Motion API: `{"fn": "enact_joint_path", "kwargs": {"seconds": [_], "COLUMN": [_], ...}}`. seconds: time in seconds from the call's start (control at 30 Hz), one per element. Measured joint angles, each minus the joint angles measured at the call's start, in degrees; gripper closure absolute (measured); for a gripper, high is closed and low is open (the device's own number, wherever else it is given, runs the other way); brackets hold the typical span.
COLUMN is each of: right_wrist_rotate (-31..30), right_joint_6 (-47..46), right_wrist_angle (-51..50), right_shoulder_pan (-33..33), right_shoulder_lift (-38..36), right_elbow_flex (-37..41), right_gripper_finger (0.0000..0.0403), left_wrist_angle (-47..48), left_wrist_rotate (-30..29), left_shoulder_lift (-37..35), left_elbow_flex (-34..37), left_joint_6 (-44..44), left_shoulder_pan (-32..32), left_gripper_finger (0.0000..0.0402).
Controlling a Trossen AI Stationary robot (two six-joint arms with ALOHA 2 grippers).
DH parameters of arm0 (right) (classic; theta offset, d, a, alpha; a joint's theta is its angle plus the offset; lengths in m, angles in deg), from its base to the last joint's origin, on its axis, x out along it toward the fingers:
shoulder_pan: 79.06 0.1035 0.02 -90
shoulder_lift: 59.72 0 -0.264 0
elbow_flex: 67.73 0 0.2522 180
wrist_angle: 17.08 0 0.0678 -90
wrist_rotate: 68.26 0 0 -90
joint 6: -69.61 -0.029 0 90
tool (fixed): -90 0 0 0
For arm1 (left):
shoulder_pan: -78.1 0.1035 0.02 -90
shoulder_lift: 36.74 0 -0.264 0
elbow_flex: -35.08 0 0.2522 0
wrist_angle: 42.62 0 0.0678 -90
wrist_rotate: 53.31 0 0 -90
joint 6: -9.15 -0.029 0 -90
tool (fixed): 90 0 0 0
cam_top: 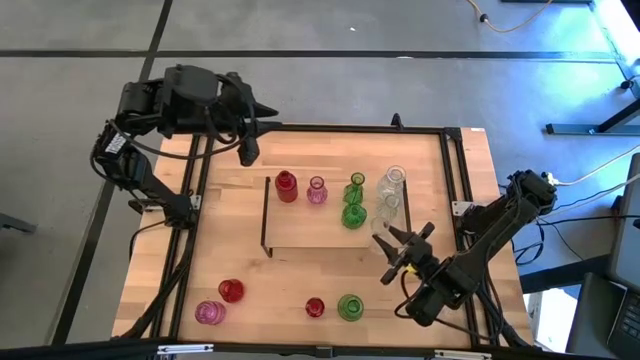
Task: Sort vases onto shelf
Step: Put the transparent vase on the shelf aligned with the other transparent vases
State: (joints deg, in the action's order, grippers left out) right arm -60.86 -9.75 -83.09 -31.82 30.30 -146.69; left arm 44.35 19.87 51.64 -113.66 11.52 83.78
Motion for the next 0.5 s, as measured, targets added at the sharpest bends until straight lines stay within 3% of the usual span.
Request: {"fn": "enact_joint_path", "kwargs": {"seconds": [0.23, 0.5], "right_wrist_rotate": [1.05, 4.13], "right_joint_6": [-3.75, -3.68], "right_wrist_angle": [-2.51, -8.27], "right_shoulder_pan": [0.00, -0.02], "right_shoulder_lift": [-0.02, 0.13], "right_elbow_flex": [-0.15, -2.98], "right_gripper_finger": [0.0238, 0.0248], "left_wrist_angle": [-0.33, -0.35], "left_wrist_rotate": [-0.01, 0.44], "left_shoulder_lift": [-0.06, -0.05], "left_elbow_flex": [0.00, 0.00], "left_joint_6": [-0.02, 0.01], "left_shoulder_pan": [0.32, 0.59], "left_gripper_finger": [0.0285, 0.0285]}}
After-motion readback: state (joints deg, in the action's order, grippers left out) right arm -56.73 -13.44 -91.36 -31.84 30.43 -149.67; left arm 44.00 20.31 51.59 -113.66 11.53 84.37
